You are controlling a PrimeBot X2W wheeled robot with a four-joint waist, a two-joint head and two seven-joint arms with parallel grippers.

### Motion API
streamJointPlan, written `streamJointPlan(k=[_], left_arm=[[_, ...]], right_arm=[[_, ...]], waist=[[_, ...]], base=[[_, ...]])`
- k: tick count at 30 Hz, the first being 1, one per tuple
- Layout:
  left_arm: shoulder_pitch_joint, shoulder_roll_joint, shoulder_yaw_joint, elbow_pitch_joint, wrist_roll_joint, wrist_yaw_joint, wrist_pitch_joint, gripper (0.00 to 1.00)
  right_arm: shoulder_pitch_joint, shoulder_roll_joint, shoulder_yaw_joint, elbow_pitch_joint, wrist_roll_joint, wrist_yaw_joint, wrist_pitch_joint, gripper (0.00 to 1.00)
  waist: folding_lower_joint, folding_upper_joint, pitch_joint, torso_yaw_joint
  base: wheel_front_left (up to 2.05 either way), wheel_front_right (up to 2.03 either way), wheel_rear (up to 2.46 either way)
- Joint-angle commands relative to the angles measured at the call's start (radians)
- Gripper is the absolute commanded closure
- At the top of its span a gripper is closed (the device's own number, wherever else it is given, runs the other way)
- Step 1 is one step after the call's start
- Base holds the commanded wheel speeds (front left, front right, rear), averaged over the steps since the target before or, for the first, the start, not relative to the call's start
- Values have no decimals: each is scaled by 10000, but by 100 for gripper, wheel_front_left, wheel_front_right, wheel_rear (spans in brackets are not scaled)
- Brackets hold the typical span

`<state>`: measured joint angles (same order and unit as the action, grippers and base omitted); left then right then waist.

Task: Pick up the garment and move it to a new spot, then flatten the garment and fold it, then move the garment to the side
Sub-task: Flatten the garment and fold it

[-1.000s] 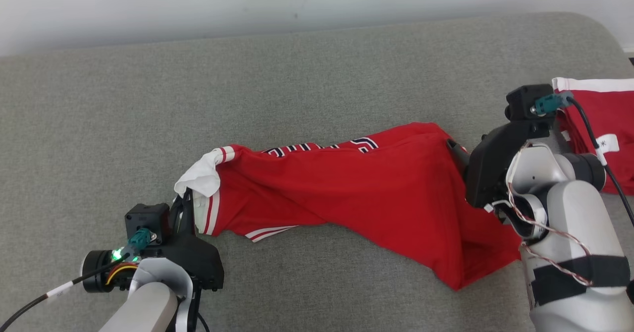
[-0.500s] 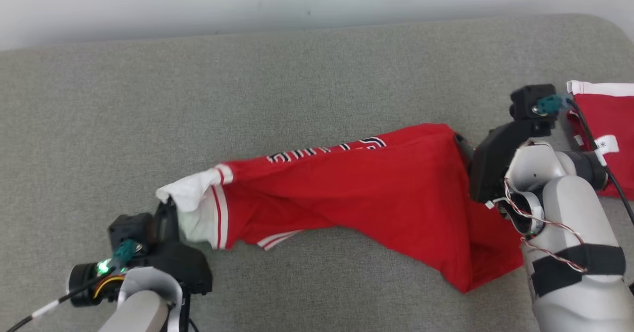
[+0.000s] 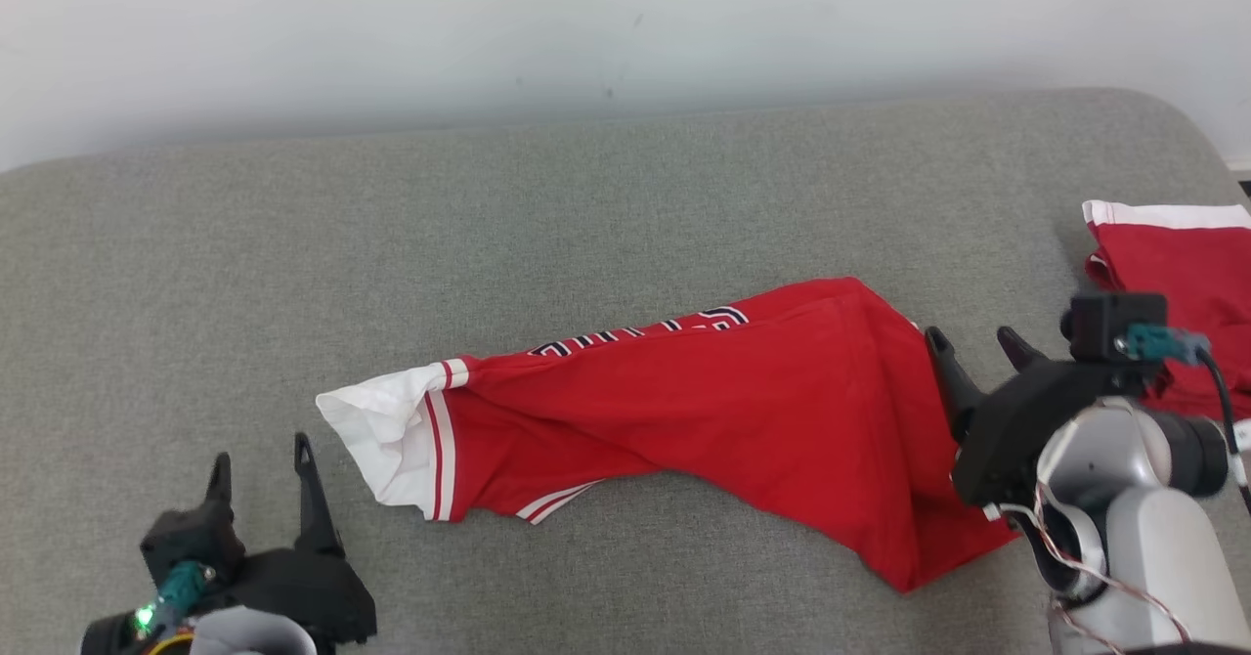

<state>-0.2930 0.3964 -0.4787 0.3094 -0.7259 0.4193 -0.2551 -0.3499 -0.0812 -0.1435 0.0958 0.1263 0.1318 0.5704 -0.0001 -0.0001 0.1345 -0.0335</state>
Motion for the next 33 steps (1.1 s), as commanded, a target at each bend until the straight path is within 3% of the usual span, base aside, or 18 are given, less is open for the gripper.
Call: streamJointPlan(k=[1, 8, 9, 10, 20, 33], left_arm=[[437, -31, -105, -304, 35, 159, 105, 0], [527, -403, -1239, -1179, 197, -299, 930, 0], [363, -475, -1418, -1137, 253, -410, 1057, 66], [191, -595, -1561, -1057, 255, -527, 1163, 100], [-1629, -1517, -1629, 1713, -18, -1245, 1351, 100], [-2741, -1753, -666, 4786, -539, -731, 794, 100]], right_arm=[[565, 169, -180, -533, 191, -20, -139, 0], [1917, 319, -579, -1778, 591, -20, -267, 0], [2125, 326, -615, -1902, 737, -20, -294, 0], [2308, 328, -652, -1995, 933, -20, -340, 0], [3042, 322, -232, -2252, 1809, -20, -763, 0], [3029, 325, 80, -2305, 1903, -20, -868, 0]], waist=[[1, 1, -163, -31], [1, 1, -193, -22], [1, 1, -191, -19], [1, 1, -182, -40], [1, 1, 49, -772], [1, 1, 294, -1184]], base=[[0, 0, 0], [0, 0, 0], [0, 0, 0], [0, 0, 0], [0, 0, 0], [0, 0, 0]])
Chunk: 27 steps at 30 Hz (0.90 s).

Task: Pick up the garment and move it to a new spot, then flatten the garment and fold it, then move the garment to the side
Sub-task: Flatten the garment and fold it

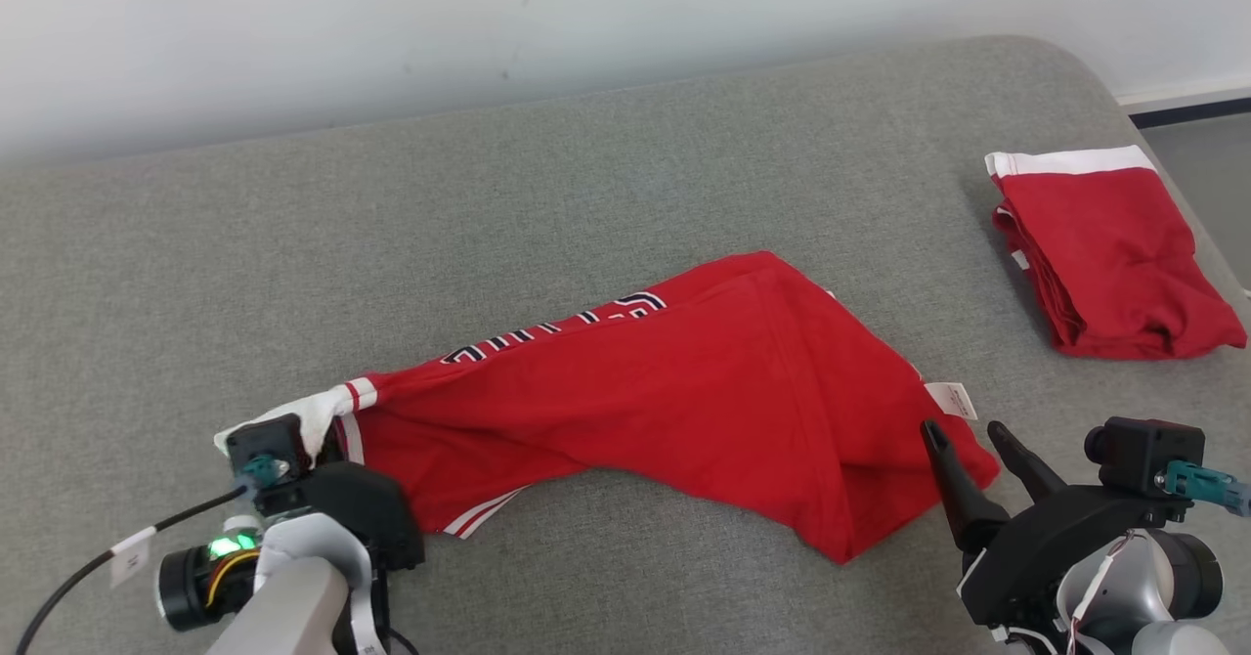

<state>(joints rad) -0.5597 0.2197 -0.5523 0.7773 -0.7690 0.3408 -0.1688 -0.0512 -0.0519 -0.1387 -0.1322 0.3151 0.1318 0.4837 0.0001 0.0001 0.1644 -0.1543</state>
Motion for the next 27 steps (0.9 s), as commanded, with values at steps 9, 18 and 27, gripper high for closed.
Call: streamJointPlan(k=[9, 18, 27], left_arm=[[327, 213, 1005, 436, -692, 137, -716, 100], [835, 670, 2433, 51, -1013, 104, -970, 100], [1510, 424, 2328, -760, -328, -361, -965, 100]], right_arm=[[148, 31, -14, -88, -39, -20, 44, 0], [181, 30, 39, -139, -43, -20, 151, 0], [301, 30, 10, -188, -64, -20, 234, 0]], waist=[[-1, -1, -167, 443], [-1, -1, -303, 704], [-1, -1, -434, 691]], base=[[0, 0, 0], [0, 0, 0], [0, 0, 0]])
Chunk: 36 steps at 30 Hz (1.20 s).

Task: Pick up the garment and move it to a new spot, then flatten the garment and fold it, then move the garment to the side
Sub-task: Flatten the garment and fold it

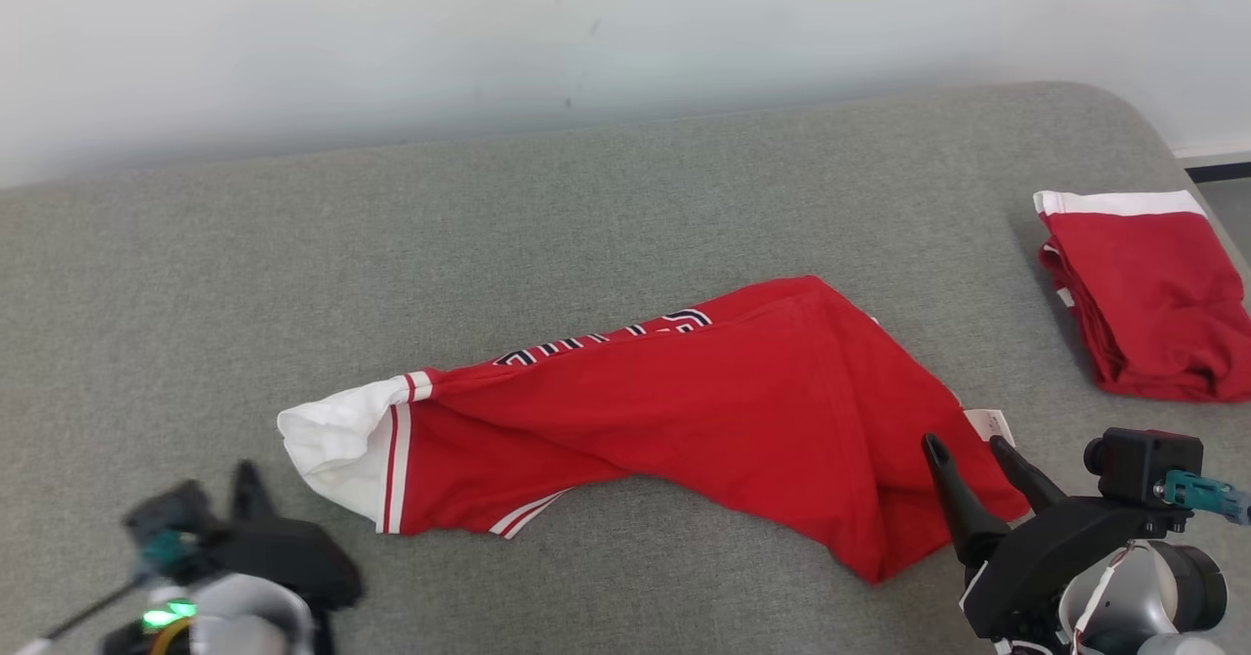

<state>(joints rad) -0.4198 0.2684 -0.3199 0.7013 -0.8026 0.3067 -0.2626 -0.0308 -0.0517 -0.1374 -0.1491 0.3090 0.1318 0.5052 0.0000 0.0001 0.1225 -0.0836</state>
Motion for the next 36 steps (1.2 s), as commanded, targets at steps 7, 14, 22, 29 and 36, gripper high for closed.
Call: streamJointPlan(k=[7, 14, 22, 29, 36], left_arm=[[584, -815, -1136, -973, 402, -49, 745, 100], [-189, -1014, -1565, -1245, 678, 98, 1119, 100], [-839, -807, -1281, 222, 541, 356, 1265, 100], [-874, -503, -577, 729, 200, 355, 565, 100], [-1061, -326, -54, 760, 84, 317, 137, 100]], right_arm=[[192, 30, -8, -98, -13, -20, 64, 0], [165, 30, 119, -105, 49, -20, 52, 0], [92, 30, 252, -120, 50, -20, 7, 0], [209, 30, 100, -172, 50, -20, -40, 0], [87, 30, 135, -208, 29, -20, 9, 0]], waist=[[0, -1, -88, -148], [0, -1, -12, -313], [0, -1, 87, -643], [0, -1, 180, -506], [0, -1, 251, -201]], base=[[0, 0, 0], [0, 0, 0], [0, 0, 0], [0, 0, 0], [0, 0, 0]])
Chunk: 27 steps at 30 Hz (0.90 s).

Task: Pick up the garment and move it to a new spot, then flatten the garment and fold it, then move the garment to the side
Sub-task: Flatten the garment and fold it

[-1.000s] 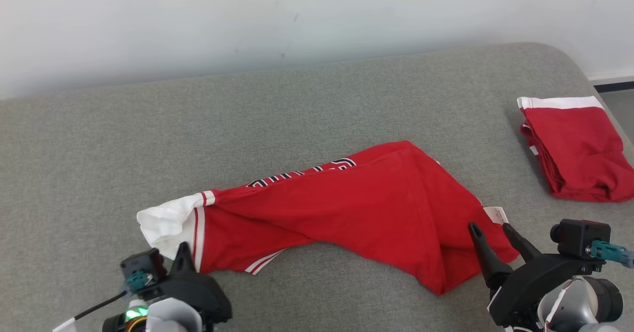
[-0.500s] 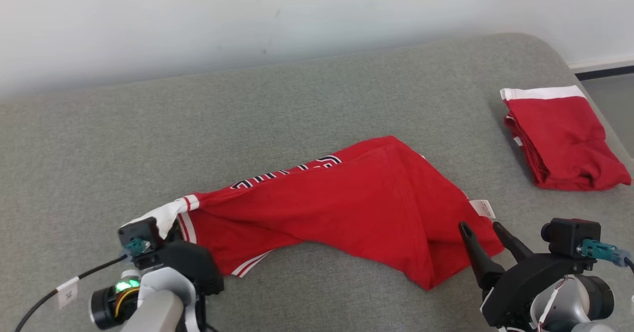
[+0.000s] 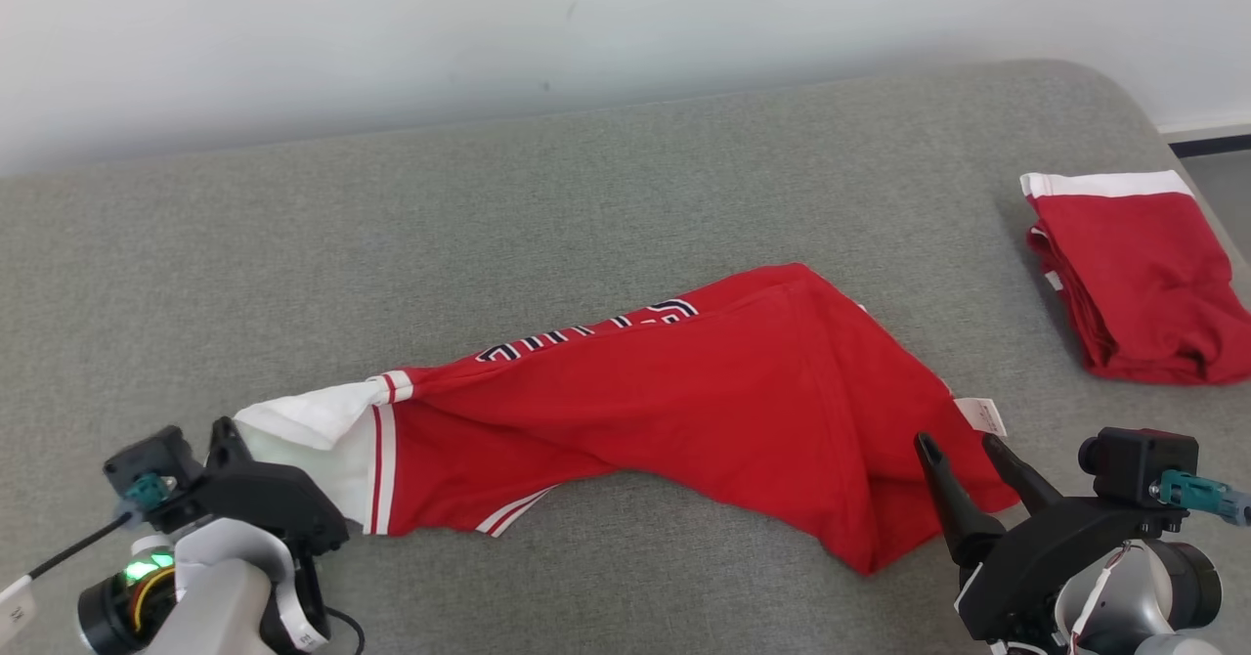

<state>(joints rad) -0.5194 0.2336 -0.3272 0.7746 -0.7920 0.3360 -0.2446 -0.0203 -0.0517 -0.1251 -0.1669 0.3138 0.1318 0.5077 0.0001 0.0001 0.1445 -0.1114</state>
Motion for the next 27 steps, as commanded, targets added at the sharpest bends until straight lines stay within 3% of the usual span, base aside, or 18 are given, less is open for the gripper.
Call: streamJointPlan(k=[1, 8, 9, 10, 17, 27], left_arm=[[-102, 56, 116, 40, -15, 45, -96, 100], [192, 459, 694, 93, -26, 37, -195, 100], [291, 548, 738, 110, -13, -7, -200, 57], [374, 621, 768, 95, -29, -76, -200, 0], [918, 1471, 243, -357, 323, -848, 430, 0], [1532, 1907, -336, -1849, 192, -1112, 2047, 0]], right_arm=[[-36, 30, 18, -34, -29, -20, -14, 0], [-57, 30, -5, -51, -65, -20, 50, 0], [-36, 30, -14, -51, -77, -20, 57, 0], [-16, 30, -48, -53, -85, -20, 64, 0], [99, 30, -204, -129, -91, -20, 85, 0], [40, 30, -202, -170, -95, -20, 124, 0]], waist=[[-1, -1, 38, 114], [-1, -1, 8, 202], [-1, -1, -7, 198], [-1, -1, -20, 197], [-1, -1, -97, 249], [-1, -1, -17, 351]], base=[[0, 0, 0], [0, 0, 0], [0, 0, 0], [0, 0, 0], [0, 0, 0], [0, 0, 0]])
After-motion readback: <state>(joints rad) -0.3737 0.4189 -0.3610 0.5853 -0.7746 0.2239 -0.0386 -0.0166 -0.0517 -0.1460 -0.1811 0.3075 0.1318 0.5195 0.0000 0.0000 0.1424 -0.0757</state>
